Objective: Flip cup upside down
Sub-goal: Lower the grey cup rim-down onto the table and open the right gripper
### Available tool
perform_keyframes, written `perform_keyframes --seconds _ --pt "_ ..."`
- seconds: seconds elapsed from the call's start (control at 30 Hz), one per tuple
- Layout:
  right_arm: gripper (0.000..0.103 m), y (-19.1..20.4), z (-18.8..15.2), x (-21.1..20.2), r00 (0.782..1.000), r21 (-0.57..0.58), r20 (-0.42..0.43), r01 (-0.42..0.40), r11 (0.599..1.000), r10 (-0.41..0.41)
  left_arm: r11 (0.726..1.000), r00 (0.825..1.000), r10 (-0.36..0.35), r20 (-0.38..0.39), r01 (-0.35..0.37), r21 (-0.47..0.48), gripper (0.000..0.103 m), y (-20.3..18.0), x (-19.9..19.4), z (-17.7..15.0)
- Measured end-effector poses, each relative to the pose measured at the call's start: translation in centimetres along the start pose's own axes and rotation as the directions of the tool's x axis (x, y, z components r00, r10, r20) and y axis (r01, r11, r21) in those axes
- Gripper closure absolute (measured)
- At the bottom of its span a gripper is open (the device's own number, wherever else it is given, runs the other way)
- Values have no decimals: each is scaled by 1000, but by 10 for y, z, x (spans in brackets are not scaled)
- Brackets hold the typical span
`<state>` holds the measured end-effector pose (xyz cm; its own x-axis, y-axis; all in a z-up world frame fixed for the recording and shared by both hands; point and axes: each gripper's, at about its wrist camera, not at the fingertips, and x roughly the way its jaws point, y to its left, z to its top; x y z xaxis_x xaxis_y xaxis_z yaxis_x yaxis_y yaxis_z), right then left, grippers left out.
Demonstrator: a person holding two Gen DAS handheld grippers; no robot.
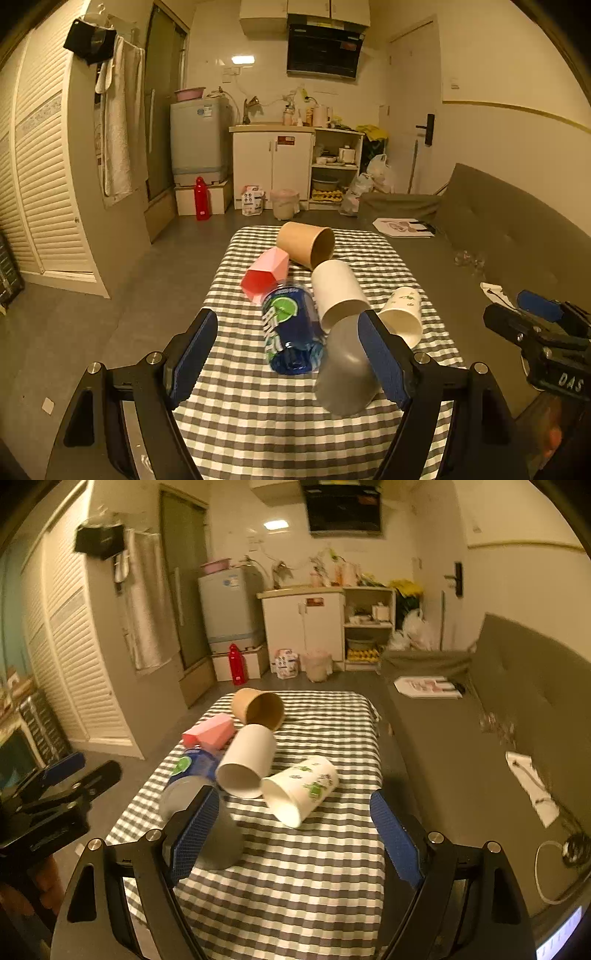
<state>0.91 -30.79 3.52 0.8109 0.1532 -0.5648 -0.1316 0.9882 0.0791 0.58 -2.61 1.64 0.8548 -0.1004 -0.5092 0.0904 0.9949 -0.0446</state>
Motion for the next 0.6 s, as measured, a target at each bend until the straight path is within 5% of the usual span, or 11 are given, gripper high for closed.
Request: perform_keyframes --seconds 0.37,0.43,0.6 --pt "11 39 -30 21 999 -97 -41 28 995 -32 999 999 34 -7 -34 -1 21 15 2 -22" --pt "11 43 -33 23 998 -109 -44 34 994 -38 999 999 33 -16 -33 -9 12 18 2 -26" --pt "8 43 -35 26 998 -94 -56 34 995 -39 998 998 54 -17 -55 -20 11 22 1 -30"
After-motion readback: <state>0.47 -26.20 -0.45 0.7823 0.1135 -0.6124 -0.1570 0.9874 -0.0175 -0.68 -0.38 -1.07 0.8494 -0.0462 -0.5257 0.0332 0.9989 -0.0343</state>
